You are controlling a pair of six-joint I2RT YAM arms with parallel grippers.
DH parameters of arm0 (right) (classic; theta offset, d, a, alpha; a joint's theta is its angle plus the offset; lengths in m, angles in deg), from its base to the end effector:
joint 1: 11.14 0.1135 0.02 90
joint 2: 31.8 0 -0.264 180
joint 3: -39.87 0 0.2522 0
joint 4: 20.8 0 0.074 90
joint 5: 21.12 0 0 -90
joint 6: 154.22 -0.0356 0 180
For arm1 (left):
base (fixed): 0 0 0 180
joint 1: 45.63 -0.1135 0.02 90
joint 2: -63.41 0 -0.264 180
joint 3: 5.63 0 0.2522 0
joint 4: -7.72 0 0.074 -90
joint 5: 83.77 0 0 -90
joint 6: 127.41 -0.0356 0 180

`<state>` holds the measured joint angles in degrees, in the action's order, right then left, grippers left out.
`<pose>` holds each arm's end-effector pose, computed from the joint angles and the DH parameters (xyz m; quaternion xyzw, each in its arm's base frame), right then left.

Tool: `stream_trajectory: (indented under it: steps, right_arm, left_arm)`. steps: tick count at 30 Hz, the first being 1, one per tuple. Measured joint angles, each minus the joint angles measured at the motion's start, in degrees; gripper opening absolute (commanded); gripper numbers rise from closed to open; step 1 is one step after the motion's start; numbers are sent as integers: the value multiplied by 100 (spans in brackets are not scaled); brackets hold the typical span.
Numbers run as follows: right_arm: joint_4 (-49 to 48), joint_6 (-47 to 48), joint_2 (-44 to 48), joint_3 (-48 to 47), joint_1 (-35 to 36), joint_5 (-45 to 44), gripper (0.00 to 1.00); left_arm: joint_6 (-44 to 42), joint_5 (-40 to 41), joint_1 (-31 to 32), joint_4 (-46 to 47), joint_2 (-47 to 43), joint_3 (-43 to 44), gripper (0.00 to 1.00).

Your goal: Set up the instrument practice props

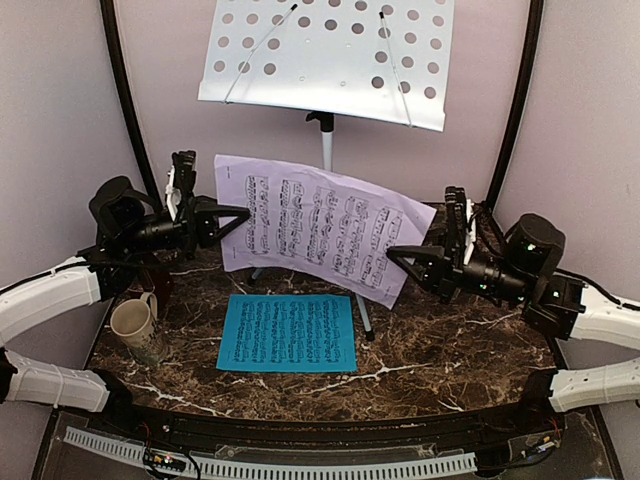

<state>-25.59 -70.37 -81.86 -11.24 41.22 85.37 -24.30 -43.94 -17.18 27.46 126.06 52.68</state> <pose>0.1204 0.1727 0.3315 -0.3582 0.5683 0.4428 0.5939 0.2011 -0.1400 0.3546 0.4075 0.4989 -0.4958 0.5824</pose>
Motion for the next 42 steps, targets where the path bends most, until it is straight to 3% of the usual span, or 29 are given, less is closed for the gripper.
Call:
stream_trajectory:
  steps: [3,10,16,23,27,33,42]
  right_arm:
    - [74,-83,-107,-9,-17,-160,75]
    - [2050,122,-424,-1012,-31,-879,100]
    - [3244,120,-645,-1768,-31,-1602,100]
    - [3783,466,-1331,-2376,-24,-1263,100]
    - [4054,774,-1788,-2861,57,-1021,100]
    - [4450,1379,-2221,-3517,584,-680,90]
    - [4789,2035,-2586,-3602,1080,-584,90]
  left_arm:
    - [-144,-33,-2,-505,0,146,0]
    - [-1469,254,-2,-3303,-87,1169,0]
    - [-2474,487,46,-5176,-74,1978,0]
    - [-3104,527,743,-6489,553,2726,0]
    - [-3353,520,1130,-7027,804,2909,0]
    - [-3606,516,1362,-7488,933,3272,0]
    - [-4022,457,1657,-7960,1167,3556,0]
